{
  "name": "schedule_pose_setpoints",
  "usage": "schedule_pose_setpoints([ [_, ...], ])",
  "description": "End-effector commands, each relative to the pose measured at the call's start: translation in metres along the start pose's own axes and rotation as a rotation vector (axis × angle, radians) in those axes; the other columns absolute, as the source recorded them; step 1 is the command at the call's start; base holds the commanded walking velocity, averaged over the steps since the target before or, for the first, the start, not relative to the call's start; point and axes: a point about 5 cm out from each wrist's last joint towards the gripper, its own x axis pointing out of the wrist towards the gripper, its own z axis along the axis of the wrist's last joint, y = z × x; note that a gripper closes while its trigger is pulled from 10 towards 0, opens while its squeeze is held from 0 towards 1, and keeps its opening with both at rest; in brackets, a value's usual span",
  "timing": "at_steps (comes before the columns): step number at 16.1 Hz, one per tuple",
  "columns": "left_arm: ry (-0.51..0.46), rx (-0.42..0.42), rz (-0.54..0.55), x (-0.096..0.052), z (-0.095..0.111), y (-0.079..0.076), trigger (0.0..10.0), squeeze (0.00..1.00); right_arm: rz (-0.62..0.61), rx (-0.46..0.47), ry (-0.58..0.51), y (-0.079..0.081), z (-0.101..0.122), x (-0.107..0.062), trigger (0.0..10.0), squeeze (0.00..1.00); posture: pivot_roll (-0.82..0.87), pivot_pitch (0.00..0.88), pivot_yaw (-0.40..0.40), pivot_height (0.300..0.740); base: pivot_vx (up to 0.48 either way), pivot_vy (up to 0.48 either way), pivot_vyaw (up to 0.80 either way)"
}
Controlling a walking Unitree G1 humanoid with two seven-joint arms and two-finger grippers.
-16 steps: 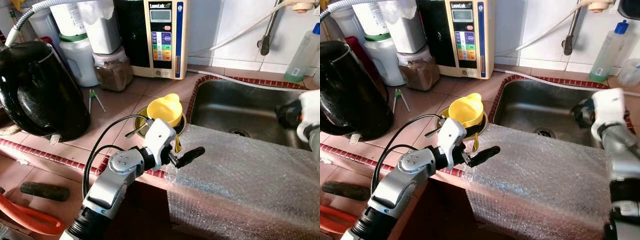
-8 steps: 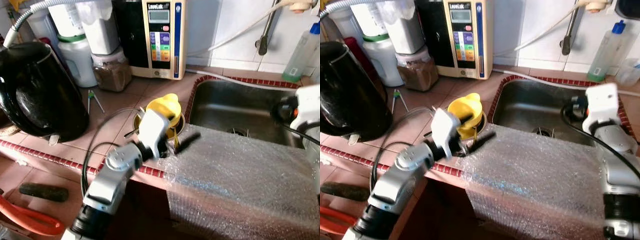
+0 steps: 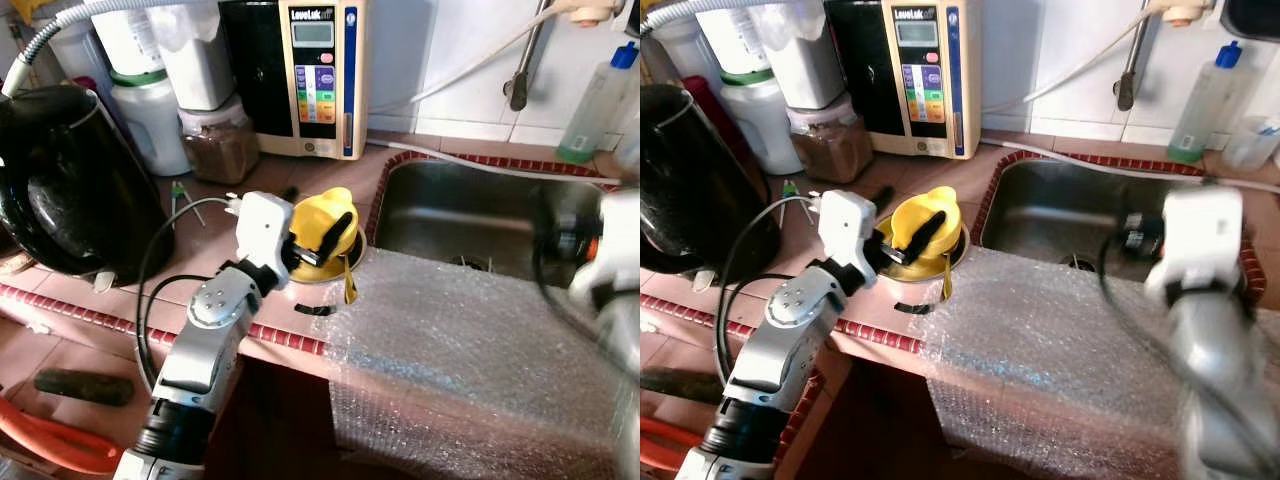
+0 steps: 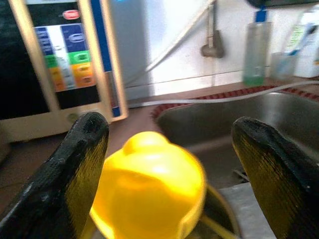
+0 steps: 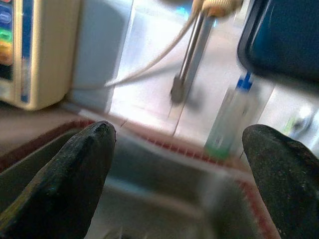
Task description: Kitchen organization
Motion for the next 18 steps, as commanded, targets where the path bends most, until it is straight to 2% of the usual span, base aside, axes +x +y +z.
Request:
schedule_pose_setpoints([
  [1, 0.020, 0.011, 0.064, -0.011, -0.006, 0.008, 10.0, 0.00, -0.036, 0.055, 0.039, 0.006, -0.003, -0.011, 10.0, 0.00, -0.10, 0.023, 0.077, 0.740, 0.000, 0.000, 0.00],
  [3, 0.020, 0.032, 0.065, -0.019, -0.009, 0.008, 10.0, 0.00, -0.087, 0.097, 0.055, 0.010, -0.005, -0.026, 10.0, 0.00, -0.10, 0.022, 0.073, 0.740, 0.000, 0.000, 0.00],
  [6, 0.056, 0.043, 0.110, -0.027, -0.014, 0.015, 10.0, 0.00, -0.171, 0.146, 0.157, 0.011, -0.016, -0.044, 10.0, 0.00, -0.10, 0.029, 0.072, 0.740, 0.000, 0.000, 0.00],
  [7, 0.066, 0.043, 0.113, -0.030, -0.016, 0.016, 10.0, 0.00, -0.164, 0.129, 0.168, 0.015, -0.017, -0.047, 10.0, 0.00, -0.10, 0.029, 0.073, 0.740, 0.000, 0.000, 0.00],
  [9, 0.068, 0.024, 0.096, -0.028, -0.017, 0.014, 10.0, 0.00, -0.144, 0.230, 0.151, 0.017, -0.014, -0.045, 10.0, 0.00, -0.11, 0.027, 0.072, 0.740, 0.000, 0.000, 0.00],
  [11, 0.069, 0.023, 0.102, -0.026, -0.017, 0.013, 10.0, 0.00, -0.162, 0.163, 0.150, 0.012, -0.013, -0.042, 10.0, 0.00, -0.12, 0.023, 0.071, 0.740, 0.000, 0.000, 0.00],
  [12, 0.067, 0.035, 0.099, -0.024, -0.018, 0.011, 10.0, 0.00, -0.132, 0.122, 0.198, 0.010, -0.015, -0.041, 10.0, 0.00, -0.12, 0.023, 0.071, 0.740, 0.000, 0.000, 0.00],
  [15, 0.068, 0.044, 0.063, -0.022, -0.018, 0.009, 10.0, 0.00, -0.046, 0.128, 0.211, 0.012, -0.017, -0.041, 10.0, 0.00, -0.11, 0.021, 0.082, 0.740, 0.000, 0.000, 0.00],
  [17, 0.076, 0.057, 0.045, -0.023, -0.018, 0.008, 10.0, 0.00, -0.066, 0.102, 0.179, 0.014, -0.016, -0.037, 10.0, 0.00, -0.10, 0.017, 0.075, 0.740, 0.000, 0.000, 0.00],
  [18, 0.090, 0.040, 0.053, -0.025, -0.021, 0.010, 10.0, 0.00, -0.122, 0.065, 0.121, 0.011, -0.007, -0.029, 10.0, 0.00, -0.10, 0.019, 0.072, 0.740, 0.000, 0.000, 0.00],
])
